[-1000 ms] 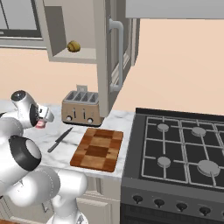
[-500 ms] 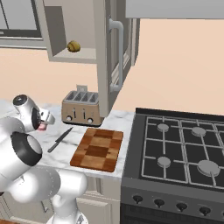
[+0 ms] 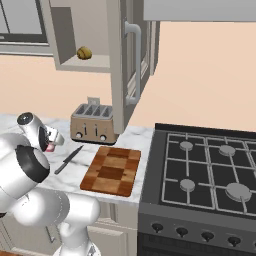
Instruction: Pick the bread, place it on the cutting board, pick the jam, place it on the counter, and close the cabinet.
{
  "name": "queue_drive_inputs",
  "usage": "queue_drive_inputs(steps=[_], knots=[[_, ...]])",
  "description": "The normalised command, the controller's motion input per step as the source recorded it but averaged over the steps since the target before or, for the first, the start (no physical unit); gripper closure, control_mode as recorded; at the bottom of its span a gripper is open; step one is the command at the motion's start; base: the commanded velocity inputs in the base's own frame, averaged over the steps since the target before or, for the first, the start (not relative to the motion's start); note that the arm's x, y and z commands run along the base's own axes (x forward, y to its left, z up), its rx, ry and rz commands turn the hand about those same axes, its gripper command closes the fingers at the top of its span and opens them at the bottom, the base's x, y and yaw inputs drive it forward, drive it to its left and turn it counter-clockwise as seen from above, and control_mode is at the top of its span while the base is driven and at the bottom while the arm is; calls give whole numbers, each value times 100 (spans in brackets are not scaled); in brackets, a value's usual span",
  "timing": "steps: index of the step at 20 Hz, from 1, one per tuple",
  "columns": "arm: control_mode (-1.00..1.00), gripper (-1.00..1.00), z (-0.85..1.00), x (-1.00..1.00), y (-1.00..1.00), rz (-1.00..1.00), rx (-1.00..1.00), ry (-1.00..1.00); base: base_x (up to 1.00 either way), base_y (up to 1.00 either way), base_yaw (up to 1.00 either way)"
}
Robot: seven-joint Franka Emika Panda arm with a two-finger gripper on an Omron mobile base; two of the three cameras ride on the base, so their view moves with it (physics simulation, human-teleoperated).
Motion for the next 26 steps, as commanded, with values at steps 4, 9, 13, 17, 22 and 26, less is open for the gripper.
queue_drive_inputs(steps=[4,9,13,17,22,26], knots=[[-100,100,-14,1,0,0,0,0,0,0,0],[-100,100,-11,0,0,0,0,-1,0,0,0],[-100,100,-14,0,0,0,-1,-2,0,0,0],[-100,100,-14,0,0,0,-1,-3,0,0,0],[-100,100,-13,0,1,0,-1,-1,0,0,0],[-100,100,-13,1,2,0,-1,0,0,0,0]])
